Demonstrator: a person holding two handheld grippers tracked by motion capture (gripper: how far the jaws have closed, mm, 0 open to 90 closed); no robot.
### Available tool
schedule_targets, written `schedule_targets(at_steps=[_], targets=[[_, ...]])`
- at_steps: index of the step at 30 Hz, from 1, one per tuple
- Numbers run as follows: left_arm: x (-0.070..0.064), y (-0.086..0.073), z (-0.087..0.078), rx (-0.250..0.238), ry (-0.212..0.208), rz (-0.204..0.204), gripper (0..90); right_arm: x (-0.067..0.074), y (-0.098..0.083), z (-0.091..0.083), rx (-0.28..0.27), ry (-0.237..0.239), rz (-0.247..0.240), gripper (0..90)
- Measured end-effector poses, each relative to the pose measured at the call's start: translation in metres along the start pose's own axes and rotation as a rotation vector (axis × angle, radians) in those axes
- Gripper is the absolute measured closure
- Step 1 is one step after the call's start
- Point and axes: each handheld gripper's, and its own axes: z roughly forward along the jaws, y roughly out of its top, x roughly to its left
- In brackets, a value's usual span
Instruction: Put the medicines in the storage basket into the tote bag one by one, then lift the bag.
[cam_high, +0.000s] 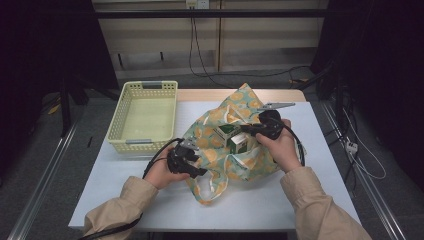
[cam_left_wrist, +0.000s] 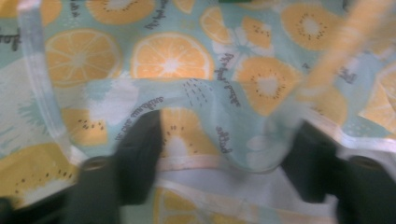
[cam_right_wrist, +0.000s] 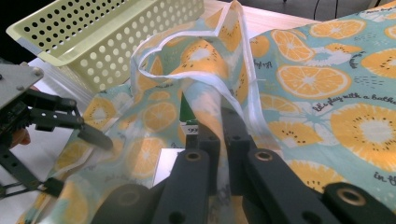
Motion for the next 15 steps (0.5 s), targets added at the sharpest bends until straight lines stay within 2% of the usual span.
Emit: schedule_targets(at_steps=[2, 3, 4, 5, 7, 8, 10, 11, 15], targets=[[0.0, 0.002, 0.001, 0.01, 0.0, -0.007, 54.0, -0.001, 0.001, -0.001, -0.001, 0.0, -0.001, 89.1], [0.001, 0.003, 0.0, 0.03, 0.014, -0.002, 59.0, -0.001, 0.001, -0.002, -0.004, -0.001, 0.0, 89.1], [0.001, 0.004, 0.0, 0.032, 0.01, 0.003, 63.9, -0.002, 0.001, -0.002, -0.006, -0.002, 0.002, 89.1], [0.0, 0.005, 0.0, 0.02, 0.003, -0.03, 71.4, -0.002, 0.001, -0.003, -0.006, -0.002, 0.002, 89.1], [0.001, 0.007, 0.0, 0.024, 0.007, -0.049, 80.3, -0.002, 0.001, -0.004, -0.005, -0.002, 0.0, 89.1], [0.0, 0.008, -0.001, 0.011, 0.012, -0.081, 83.6, -0.002, 0.001, -0.004, -0.006, -0.002, -0.001, 89.1], [0.001, 0.011, -0.004, 0.006, 0.003, -0.093, 88.6, -0.002, 0.001, -0.005, -0.005, -0.003, -0.002, 89.1], [0.002, 0.013, -0.007, 0.008, 0.009, -0.085, 89.3, -0.002, 0.001, -0.005, -0.006, -0.004, -0.004, 89.2], [0.004, 0.023, -0.022, -0.04, 0.009, -0.121, 90.0, -0.002, 0.002, -0.007, -0.003, -0.007, -0.008, 89.2]])
